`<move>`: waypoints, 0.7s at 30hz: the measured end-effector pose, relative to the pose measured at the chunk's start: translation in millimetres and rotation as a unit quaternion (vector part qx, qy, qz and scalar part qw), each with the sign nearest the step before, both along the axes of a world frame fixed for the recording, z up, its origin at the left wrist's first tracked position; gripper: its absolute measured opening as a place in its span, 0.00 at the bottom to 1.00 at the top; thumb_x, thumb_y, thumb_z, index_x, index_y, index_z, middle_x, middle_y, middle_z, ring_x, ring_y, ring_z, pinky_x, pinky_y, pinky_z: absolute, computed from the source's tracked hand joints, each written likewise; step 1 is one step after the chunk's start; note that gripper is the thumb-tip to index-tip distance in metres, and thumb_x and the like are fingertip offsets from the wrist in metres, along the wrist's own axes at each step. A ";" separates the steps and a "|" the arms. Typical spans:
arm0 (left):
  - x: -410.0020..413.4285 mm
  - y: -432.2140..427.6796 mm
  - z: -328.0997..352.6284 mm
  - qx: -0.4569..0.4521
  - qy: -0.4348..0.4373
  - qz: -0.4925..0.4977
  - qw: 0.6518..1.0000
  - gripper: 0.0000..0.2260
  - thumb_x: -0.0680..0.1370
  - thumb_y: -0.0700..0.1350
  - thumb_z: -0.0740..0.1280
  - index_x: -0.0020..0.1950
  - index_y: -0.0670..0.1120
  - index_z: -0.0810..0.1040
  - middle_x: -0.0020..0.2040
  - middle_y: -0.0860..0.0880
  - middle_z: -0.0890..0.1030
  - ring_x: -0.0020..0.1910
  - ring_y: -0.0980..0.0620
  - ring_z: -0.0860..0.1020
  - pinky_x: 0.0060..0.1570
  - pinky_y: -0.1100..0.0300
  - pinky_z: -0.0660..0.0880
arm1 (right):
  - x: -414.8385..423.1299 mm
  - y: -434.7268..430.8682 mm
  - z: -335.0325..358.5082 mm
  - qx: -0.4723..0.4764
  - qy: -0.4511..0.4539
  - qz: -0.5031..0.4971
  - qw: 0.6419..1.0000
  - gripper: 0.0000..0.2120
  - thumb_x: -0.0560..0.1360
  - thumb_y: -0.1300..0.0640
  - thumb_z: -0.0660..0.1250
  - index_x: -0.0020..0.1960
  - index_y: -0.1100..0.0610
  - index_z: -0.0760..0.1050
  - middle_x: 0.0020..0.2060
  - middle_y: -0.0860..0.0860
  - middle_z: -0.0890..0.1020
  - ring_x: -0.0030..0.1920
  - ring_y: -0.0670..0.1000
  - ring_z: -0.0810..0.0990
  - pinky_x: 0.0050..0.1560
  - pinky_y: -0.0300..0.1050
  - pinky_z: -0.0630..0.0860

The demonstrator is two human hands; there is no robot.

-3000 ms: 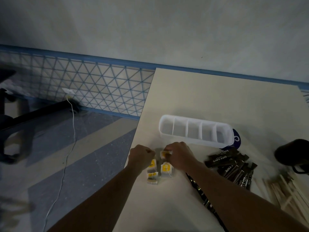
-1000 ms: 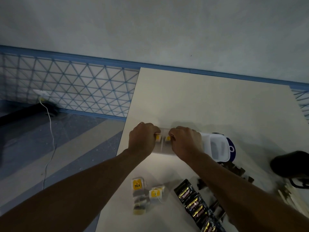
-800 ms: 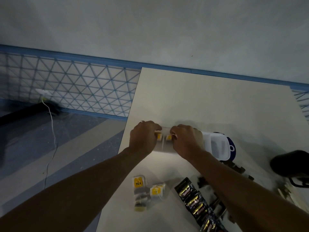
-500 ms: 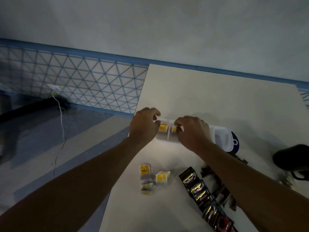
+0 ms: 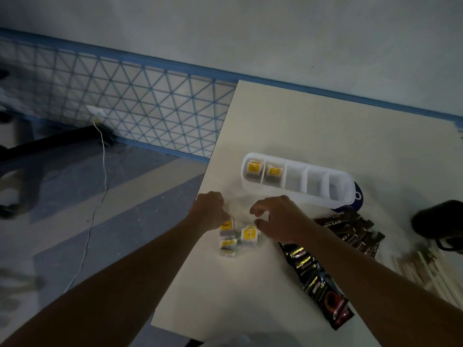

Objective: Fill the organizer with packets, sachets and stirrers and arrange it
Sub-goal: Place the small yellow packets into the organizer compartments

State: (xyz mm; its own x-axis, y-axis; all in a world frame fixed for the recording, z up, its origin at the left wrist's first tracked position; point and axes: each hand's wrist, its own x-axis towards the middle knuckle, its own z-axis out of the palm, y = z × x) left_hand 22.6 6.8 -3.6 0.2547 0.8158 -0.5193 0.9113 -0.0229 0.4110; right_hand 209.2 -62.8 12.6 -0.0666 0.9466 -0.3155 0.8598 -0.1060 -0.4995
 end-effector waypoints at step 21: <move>2.4 -30.5 -27.2 0.041 0.014 0.021 0.999 0.15 0.66 0.41 0.78 0.51 0.43 0.82 0.51 0.45 0.80 0.49 0.44 0.80 0.50 0.52 0.80 | -16.7 -18.8 -11.0 -0.023 -0.080 0.002 0.997 0.17 0.74 0.49 0.69 0.62 0.45 0.77 0.57 0.44 0.82 0.58 0.51 0.79 0.57 0.48 0.74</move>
State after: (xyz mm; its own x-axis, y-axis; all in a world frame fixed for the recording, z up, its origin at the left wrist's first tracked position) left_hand 24.9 -23.7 -30.8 0.2053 0.8658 -0.4563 0.9230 -0.0163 0.3845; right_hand 192.5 -81.6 1.6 -0.0149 0.9307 -0.3654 0.9283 -0.1229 -0.3509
